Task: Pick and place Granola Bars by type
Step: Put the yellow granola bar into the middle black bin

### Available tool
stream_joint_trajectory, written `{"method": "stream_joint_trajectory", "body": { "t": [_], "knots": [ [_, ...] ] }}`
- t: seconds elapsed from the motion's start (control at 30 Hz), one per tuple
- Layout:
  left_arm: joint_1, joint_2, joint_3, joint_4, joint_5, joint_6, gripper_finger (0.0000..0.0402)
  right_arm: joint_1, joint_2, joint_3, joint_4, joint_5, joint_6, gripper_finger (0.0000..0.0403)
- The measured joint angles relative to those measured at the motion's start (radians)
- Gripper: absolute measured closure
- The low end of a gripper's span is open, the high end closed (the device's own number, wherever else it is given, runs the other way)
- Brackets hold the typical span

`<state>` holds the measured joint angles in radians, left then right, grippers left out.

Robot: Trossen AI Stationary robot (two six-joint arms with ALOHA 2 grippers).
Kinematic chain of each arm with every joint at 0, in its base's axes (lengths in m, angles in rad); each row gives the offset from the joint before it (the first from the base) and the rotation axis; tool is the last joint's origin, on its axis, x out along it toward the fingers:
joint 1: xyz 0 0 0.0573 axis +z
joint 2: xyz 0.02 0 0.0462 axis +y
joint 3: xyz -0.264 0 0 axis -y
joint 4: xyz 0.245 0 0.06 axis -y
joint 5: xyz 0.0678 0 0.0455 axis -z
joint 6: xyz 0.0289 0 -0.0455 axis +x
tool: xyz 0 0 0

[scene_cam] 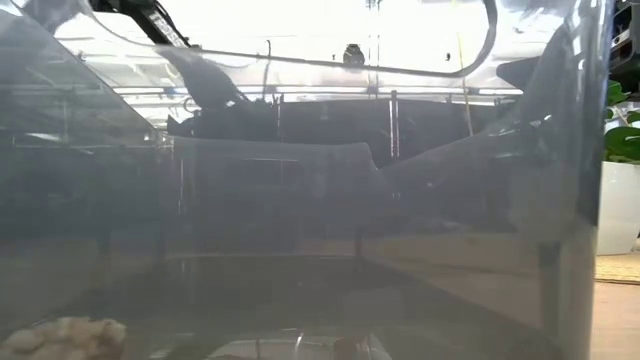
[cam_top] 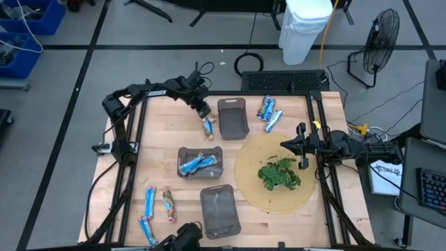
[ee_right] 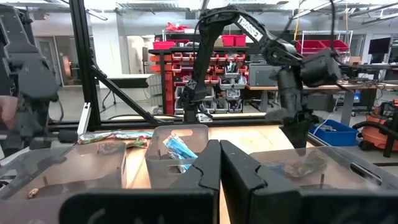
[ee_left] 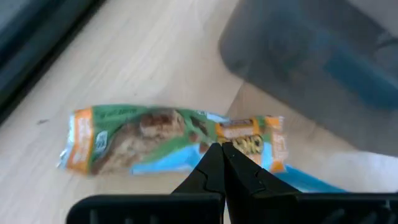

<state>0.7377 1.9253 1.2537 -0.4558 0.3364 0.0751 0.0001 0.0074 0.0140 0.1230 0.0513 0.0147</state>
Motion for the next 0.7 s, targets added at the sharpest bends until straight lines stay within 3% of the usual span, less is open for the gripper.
{"method": "stream_joint_trajectory", "body": {
  "t": [0.3,0.7],
  "knots": [
    [-0.042,0.174,0.158,-0.146,0.010,0.046,0.0402,0.000,0.000,0.000,0.000,0.000,0.000,0.0403],
    [-0.049,0.164,0.197,-0.439,-0.125,0.050,0.0401,0.000,0.000,0.000,0.000,0.000,0.000,0.0403]
  ]
}}
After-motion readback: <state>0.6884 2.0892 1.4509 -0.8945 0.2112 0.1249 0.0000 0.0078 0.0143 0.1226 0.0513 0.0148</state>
